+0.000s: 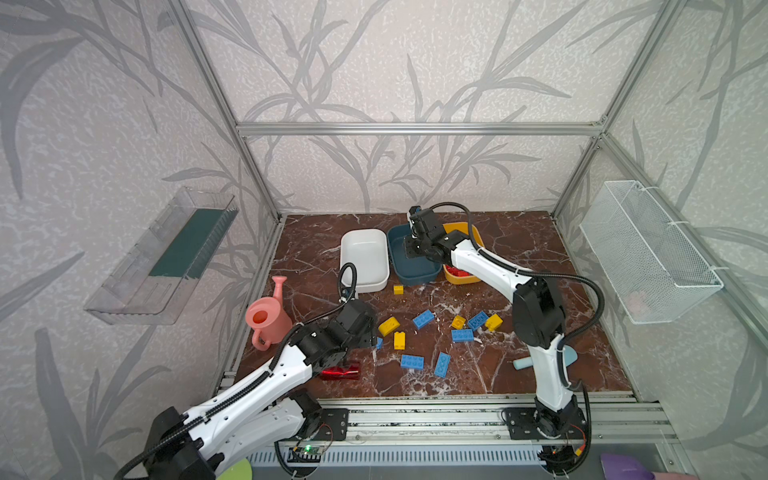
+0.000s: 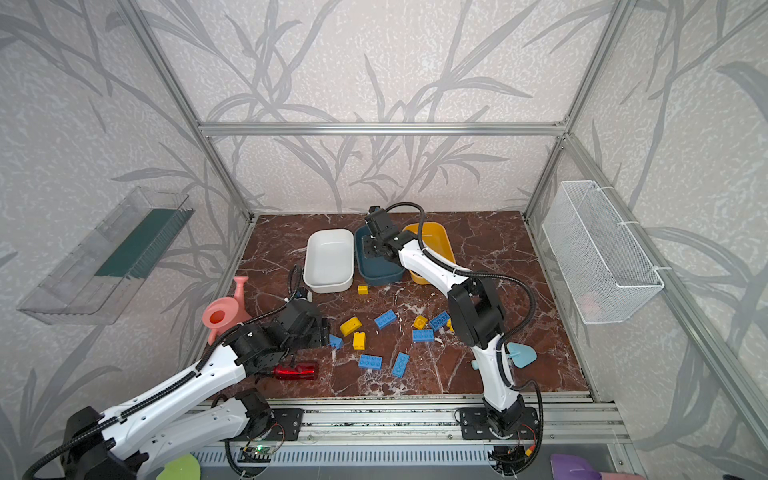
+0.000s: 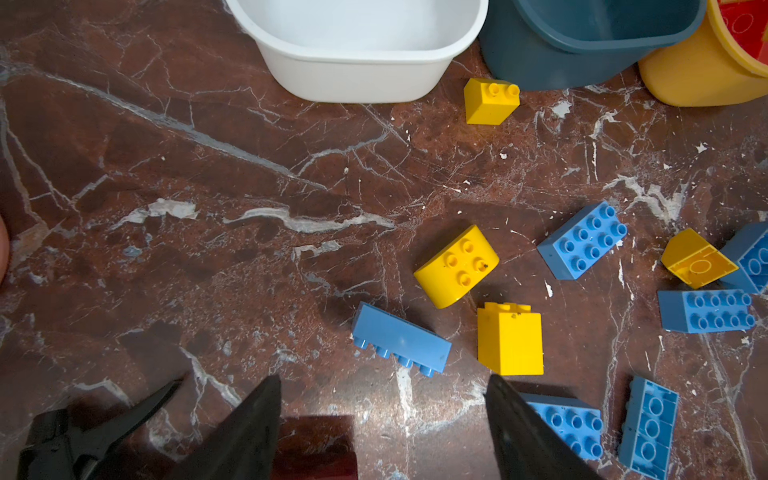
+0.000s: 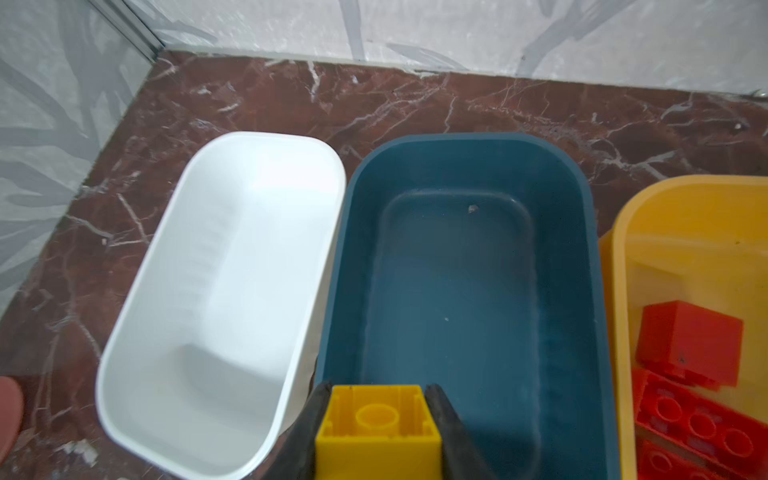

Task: Sort the legos into containers by color
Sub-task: 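Lift the small yellow brick with the right gripper and release it into the teal tub, then grasp a tall yellow brick among blue bricks with the left gripper while the right withdraws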

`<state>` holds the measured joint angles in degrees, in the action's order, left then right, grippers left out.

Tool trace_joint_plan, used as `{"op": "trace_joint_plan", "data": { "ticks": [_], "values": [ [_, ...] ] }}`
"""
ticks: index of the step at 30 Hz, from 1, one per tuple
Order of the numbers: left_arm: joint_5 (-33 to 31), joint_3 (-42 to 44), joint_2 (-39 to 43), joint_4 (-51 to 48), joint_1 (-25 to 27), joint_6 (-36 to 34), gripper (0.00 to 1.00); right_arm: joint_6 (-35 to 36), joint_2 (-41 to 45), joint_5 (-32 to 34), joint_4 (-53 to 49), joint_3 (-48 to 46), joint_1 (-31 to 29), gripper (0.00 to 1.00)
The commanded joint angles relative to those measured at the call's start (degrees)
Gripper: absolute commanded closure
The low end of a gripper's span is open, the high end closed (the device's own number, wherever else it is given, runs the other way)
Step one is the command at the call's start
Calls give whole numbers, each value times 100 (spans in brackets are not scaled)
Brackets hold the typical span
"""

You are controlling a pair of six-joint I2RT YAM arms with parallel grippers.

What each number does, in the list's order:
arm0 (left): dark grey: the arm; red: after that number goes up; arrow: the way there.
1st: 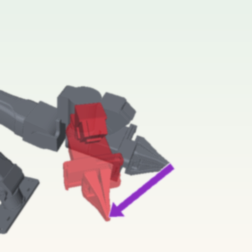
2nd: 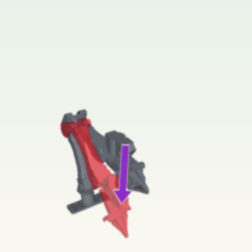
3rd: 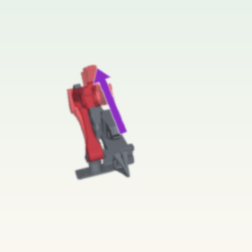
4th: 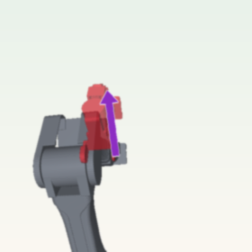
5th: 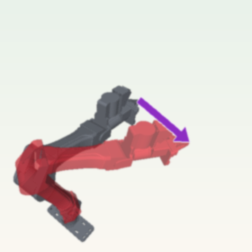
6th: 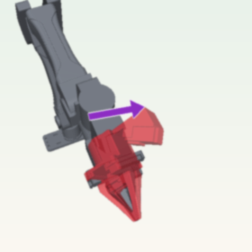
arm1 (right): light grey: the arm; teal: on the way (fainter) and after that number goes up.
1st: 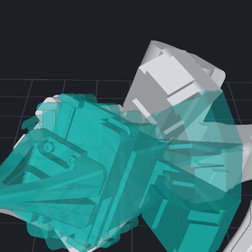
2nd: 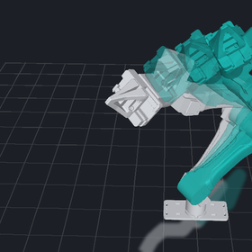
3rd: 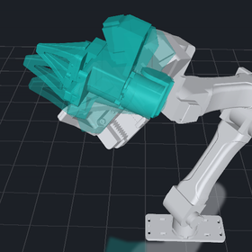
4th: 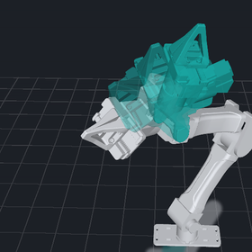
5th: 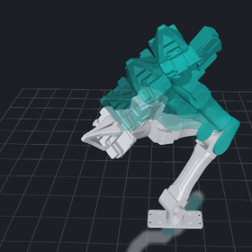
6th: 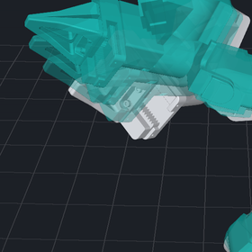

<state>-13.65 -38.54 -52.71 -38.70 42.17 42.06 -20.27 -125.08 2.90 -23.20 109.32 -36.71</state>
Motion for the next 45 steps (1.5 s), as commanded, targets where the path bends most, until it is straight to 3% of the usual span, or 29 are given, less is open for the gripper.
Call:
{"op": "trace_joint_plan", "data": {
  "ticks": [1,8,16,21,24,31,40,45],
  "values": [
    [-145,93,111,-238,23,179,22,173,-623,-379,-621,724,91,78],
    [-75,93,124,-271,88,207,23,208,-1506,-502,-1295,2080,126,74],
    [17,-114,-300,-135,349,201,25,224,-1397,-414,-1489,2341,126,37],
    [-232,-435,-756,-126,876,284,26,345,-860,-386,-1477,1944,151,29],
    [-220,-594,-1078,-3,1106,319,27,433,-168,-362,-1308,1196,160,26],
    [118,-786,-1806,470,1179,217,31,390,2431,-158,340,-2291,271,17],
    [247,-1039,-2546,682,1188,394,31,-12,4911,219,645,-5139,374,14],
    [238,-1179,-3042,776,1188,542,33,-289,5863,376,747,-6230,377,13]
  ]
}}
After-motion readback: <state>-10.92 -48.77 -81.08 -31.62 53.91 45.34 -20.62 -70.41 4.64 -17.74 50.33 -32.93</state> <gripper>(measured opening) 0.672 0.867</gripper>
